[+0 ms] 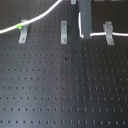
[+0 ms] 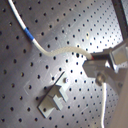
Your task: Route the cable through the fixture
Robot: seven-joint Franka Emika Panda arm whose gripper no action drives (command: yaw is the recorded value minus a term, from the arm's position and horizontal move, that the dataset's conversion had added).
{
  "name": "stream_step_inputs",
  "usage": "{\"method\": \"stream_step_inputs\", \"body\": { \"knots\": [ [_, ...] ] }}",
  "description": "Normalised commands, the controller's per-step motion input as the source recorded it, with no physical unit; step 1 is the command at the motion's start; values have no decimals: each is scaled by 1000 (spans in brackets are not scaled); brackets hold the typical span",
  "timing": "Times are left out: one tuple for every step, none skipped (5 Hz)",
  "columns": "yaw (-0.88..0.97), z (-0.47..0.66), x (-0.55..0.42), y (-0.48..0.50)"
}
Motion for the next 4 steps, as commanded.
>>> {"method": "stream_step_inputs", "body": {
  "knots": [
    [0,9,-2,17],
    [-74,232,-16,86],
    [-223,464,-94,-13],
    [-34,359,-164,-159]
  ]
}}
